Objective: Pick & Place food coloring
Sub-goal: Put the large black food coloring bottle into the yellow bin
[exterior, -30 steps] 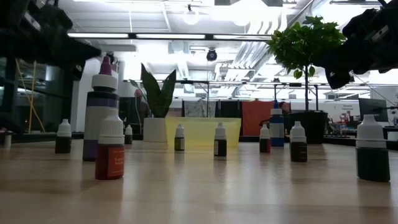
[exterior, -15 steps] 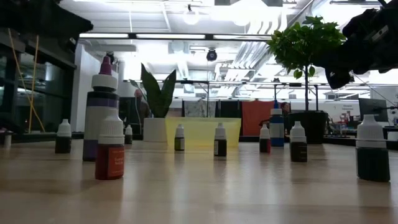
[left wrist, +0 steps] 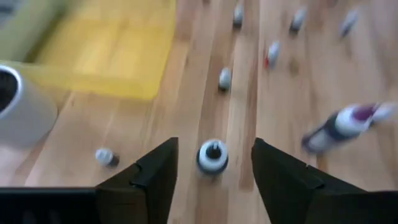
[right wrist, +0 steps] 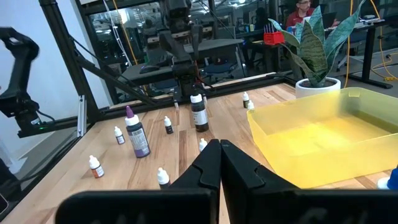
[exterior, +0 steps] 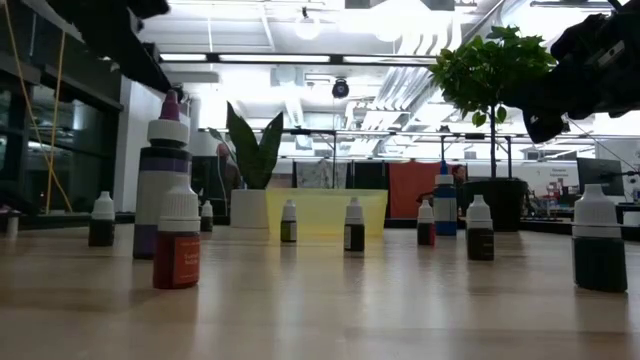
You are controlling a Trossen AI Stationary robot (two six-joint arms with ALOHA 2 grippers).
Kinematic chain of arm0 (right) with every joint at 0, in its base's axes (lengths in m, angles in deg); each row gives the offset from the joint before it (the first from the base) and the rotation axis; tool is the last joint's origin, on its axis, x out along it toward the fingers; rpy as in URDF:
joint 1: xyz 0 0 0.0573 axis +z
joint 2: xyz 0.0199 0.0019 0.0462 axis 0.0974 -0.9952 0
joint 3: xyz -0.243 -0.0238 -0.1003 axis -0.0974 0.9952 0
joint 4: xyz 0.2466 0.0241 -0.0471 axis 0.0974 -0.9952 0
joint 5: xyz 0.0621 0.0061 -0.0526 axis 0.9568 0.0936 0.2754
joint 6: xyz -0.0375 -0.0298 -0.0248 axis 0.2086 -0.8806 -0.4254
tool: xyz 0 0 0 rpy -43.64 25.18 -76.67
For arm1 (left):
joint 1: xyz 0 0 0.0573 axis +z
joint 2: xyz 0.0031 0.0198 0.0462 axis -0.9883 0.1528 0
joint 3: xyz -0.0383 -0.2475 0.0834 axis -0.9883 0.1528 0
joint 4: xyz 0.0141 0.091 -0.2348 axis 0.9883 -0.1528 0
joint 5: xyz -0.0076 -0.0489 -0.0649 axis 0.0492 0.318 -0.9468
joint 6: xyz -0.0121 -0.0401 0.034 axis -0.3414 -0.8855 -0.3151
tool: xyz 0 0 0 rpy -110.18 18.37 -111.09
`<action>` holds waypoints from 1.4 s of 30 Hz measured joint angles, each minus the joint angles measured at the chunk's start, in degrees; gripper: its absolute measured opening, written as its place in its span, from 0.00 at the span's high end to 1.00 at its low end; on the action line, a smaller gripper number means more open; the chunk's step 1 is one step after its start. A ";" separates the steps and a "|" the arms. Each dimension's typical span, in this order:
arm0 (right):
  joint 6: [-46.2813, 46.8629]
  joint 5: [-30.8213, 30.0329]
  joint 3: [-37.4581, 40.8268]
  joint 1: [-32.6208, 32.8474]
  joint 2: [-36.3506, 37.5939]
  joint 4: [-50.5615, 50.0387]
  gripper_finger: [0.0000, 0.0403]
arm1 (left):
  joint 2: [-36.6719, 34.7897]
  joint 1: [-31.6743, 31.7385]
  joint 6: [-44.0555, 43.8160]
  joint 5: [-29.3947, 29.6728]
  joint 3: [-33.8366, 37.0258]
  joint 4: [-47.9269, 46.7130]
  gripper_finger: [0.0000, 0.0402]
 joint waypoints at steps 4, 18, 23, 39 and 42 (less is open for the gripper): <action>-0.01 0.00 0.00 0.00 0.00 0.00 1.00 | 8.83 -0.02 1.34 0.00 -6.51 -6.47 0.44; -0.02 -0.02 0.01 0.01 -0.02 0.07 1.00 | 20.92 -1.28 10.40 -1.27 -10.16 -7.08 0.38; -0.01 -0.02 0.00 0.02 -0.02 0.09 1.00 | 20.37 -1.20 16.10 -0.94 -7.51 -6.34 0.38; -0.01 -0.02 0.01 0.00 -0.02 0.16 1.00 | 25.31 0.35 16.27 -2.44 -3.96 1.38 0.38; -0.01 -0.02 0.00 0.00 -0.02 0.18 1.00 | 26.28 1.80 16.22 -2.55 -3.24 1.44 0.38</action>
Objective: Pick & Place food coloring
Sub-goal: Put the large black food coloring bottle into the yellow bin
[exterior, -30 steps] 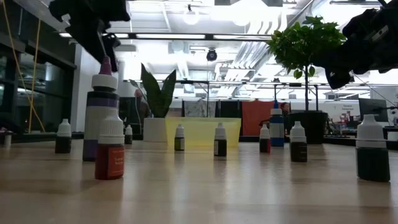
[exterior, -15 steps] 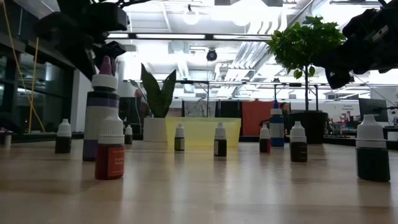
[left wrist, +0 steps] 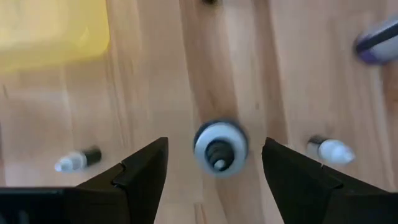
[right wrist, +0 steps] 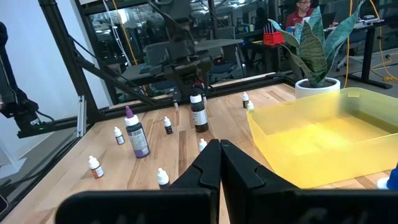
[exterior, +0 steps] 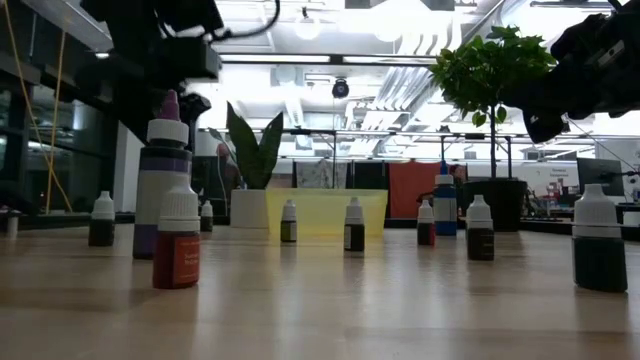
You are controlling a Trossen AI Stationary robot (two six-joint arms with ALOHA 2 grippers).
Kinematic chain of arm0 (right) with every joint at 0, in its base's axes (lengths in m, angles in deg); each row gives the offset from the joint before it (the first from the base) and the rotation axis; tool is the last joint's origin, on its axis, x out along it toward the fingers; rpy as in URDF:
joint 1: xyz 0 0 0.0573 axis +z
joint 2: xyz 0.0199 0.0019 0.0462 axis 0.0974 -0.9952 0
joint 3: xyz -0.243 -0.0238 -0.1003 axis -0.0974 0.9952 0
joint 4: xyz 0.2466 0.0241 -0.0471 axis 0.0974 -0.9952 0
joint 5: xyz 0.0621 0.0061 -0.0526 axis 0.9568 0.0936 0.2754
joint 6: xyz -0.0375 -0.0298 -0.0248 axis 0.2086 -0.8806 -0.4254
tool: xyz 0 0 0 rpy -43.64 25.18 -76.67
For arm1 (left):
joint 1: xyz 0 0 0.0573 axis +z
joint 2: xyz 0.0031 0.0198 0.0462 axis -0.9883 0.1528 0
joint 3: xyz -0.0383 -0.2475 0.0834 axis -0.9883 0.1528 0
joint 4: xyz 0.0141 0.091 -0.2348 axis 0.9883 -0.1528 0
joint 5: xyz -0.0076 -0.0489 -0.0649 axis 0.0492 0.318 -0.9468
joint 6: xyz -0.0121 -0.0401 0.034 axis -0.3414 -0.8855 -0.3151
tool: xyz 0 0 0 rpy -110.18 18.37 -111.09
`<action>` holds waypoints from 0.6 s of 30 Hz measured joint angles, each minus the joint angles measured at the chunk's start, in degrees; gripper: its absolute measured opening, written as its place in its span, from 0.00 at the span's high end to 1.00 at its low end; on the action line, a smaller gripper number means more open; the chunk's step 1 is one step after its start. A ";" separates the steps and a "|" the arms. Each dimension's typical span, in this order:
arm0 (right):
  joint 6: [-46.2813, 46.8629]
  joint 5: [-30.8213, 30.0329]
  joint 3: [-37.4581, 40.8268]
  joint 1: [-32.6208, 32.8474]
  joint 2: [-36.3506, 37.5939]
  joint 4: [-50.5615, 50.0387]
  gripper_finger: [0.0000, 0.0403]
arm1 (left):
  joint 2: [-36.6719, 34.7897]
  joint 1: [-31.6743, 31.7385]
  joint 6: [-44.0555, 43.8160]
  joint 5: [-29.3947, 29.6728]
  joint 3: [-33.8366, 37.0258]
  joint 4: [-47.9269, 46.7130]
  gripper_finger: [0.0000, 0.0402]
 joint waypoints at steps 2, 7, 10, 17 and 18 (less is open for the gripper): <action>0.00 -0.02 0.00 0.02 -0.05 0.02 1.00 | -0.06 0.23 -0.19 -0.01 -0.02 0.50 0.38; 0.00 -0.01 0.01 0.00 -0.26 0.06 1.00 | -0.09 0.19 -1.68 -1.54 -0.09 -0.37 0.38; 0.00 -0.02 0.02 0.01 -0.26 0.06 1.00 | 0.37 0.19 -2.06 -2.28 -0.09 -0.19 0.38; 0.00 0.00 0.01 0.01 -0.24 0.06 1.00 | 1.37 0.19 -3.17 -2.32 -0.09 0.64 0.45; 0.01 -0.02 0.02 0.01 -0.24 0.06 1.00 | 1.37 0.19 -3.21 -2.32 -0.09 0.49 0.47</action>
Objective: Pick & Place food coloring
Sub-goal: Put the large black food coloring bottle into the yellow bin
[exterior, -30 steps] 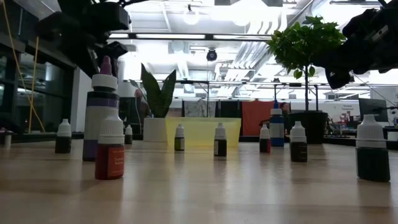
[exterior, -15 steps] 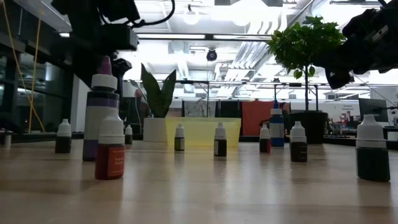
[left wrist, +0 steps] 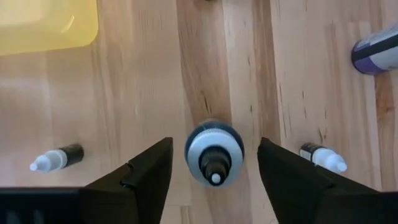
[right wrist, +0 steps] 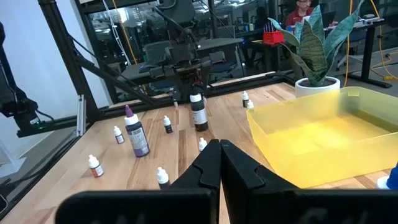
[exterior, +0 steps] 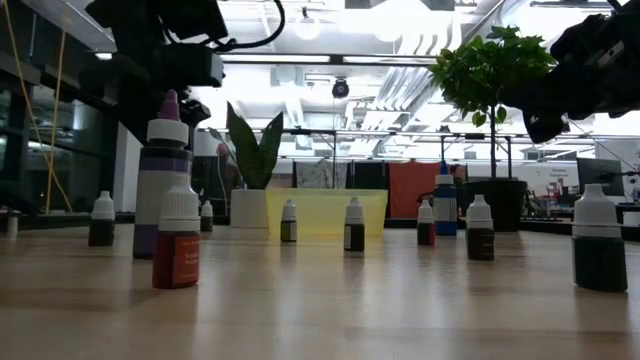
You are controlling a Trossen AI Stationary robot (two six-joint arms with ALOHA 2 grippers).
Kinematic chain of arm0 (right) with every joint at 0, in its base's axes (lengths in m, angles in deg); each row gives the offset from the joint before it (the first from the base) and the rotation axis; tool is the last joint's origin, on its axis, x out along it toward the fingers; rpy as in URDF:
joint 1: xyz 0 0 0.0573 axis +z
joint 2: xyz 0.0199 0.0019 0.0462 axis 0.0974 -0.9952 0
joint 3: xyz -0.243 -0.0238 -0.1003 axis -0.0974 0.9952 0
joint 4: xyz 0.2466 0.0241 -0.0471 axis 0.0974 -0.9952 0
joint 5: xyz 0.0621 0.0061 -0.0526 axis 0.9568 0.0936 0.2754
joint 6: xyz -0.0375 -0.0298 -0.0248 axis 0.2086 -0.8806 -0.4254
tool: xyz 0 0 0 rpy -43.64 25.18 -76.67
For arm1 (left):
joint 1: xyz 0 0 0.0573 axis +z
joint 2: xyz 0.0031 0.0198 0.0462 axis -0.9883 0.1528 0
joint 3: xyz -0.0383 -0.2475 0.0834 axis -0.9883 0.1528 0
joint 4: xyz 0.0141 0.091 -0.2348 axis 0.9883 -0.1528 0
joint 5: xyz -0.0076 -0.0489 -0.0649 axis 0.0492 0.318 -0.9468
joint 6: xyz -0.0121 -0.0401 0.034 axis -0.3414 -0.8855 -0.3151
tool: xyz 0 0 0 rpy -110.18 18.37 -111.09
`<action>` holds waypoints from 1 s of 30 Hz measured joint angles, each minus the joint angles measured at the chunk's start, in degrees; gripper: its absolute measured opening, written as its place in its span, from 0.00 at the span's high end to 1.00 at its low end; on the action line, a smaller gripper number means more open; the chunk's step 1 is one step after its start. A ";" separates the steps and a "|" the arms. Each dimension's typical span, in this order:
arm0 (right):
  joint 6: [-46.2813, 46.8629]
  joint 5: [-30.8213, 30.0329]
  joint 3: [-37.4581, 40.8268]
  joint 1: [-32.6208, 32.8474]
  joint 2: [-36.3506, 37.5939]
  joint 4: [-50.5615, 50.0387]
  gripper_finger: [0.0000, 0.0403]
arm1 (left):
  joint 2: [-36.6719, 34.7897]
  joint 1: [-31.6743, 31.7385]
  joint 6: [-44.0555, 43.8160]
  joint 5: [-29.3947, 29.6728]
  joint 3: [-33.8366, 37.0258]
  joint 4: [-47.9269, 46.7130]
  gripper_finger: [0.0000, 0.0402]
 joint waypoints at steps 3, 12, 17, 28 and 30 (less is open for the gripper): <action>0.00 0.02 -0.02 0.00 0.00 0.00 1.00 | 0.57 0.00 -0.05 0.00 -0.04 0.37 0.52; 0.00 0.02 -0.02 0.00 0.00 0.00 1.00 | 0.48 0.00 -0.13 0.28 -0.02 0.17 0.64; 0.00 0.02 -0.01 -0.01 0.00 0.00 1.00 | 0.48 0.00 -0.11 0.33 -0.02 0.17 0.72; -0.01 0.02 0.00 -0.01 0.00 0.00 1.00 | 0.48 -0.11 -2.75 0.47 -4.00 -2.29 0.75; -0.01 0.04 -0.01 0.00 0.00 0.00 1.00 | 0.48 -0.11 -2.80 0.59 -6.50 -3.88 0.75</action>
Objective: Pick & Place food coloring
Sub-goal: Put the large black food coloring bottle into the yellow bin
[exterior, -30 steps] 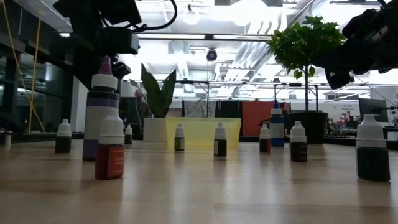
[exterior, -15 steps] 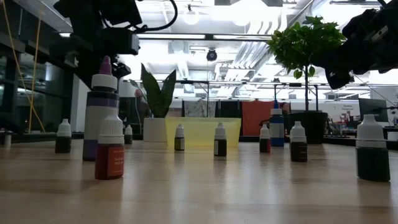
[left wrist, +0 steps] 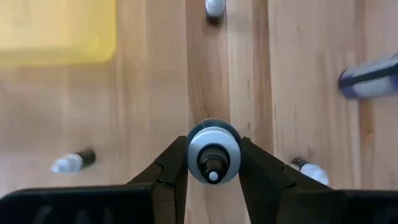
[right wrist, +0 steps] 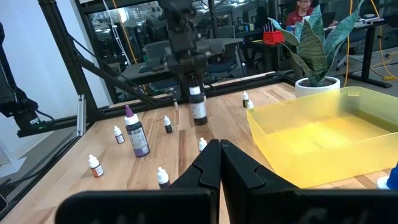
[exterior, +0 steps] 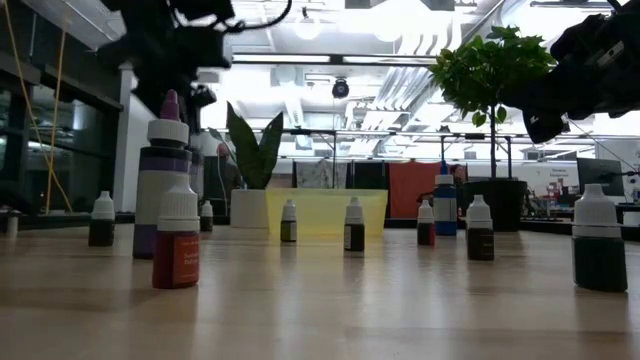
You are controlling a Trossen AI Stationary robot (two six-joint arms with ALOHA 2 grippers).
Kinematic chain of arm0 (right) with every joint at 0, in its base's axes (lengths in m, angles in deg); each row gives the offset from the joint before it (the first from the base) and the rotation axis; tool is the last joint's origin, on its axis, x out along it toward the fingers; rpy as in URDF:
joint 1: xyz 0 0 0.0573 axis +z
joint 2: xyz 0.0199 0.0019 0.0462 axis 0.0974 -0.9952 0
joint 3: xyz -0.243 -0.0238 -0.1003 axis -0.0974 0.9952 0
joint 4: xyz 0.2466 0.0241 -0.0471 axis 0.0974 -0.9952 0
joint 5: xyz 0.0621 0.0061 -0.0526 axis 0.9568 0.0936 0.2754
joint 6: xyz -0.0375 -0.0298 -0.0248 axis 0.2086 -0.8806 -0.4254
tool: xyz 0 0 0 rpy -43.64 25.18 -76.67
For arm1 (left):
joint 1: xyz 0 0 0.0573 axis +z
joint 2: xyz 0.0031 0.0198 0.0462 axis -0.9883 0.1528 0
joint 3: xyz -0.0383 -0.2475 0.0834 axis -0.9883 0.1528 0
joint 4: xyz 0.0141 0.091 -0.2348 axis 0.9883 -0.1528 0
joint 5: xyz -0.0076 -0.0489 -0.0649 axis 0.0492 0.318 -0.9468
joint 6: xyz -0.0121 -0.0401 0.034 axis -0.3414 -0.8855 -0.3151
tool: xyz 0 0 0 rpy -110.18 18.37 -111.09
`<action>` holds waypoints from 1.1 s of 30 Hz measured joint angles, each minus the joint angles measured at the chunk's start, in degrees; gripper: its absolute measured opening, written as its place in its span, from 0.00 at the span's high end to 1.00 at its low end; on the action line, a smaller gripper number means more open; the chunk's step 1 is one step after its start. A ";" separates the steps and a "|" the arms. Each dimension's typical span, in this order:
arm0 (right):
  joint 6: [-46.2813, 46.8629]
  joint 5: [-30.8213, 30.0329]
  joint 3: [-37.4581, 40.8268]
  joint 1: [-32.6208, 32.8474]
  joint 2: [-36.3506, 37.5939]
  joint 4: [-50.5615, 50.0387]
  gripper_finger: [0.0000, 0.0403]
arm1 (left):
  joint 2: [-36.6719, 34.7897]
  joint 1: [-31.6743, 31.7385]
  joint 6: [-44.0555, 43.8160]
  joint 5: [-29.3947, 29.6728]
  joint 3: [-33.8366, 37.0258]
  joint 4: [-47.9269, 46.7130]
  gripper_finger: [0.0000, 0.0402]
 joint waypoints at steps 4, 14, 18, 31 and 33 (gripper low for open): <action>0.02 0.00 0.01 -0.01 0.00 0.00 1.00 | 0.06 -0.02 -2.38 2.70 -6.56 -4.10 0.75; 0.00 0.00 -0.01 -0.01 0.00 0.00 1.00 | 11.96 0.00 -18.19 7.66 -30.59 -18.13 0.76; 0.01 0.00 0.00 0.00 -0.13 0.01 1.00 | 18.63 0.89 -22.59 8.96 -39.56 -21.10 0.76; 0.02 0.00 -0.01 -0.01 -0.13 0.02 1.00 | 39.87 6.58 -29.90 7.91 -61.78 -20.99 0.76; 0.00 0.00 -0.01 -0.01 -0.17 0.00 1.00 | 43.03 7.69 -30.00 7.44 -65.31 -21.16 0.76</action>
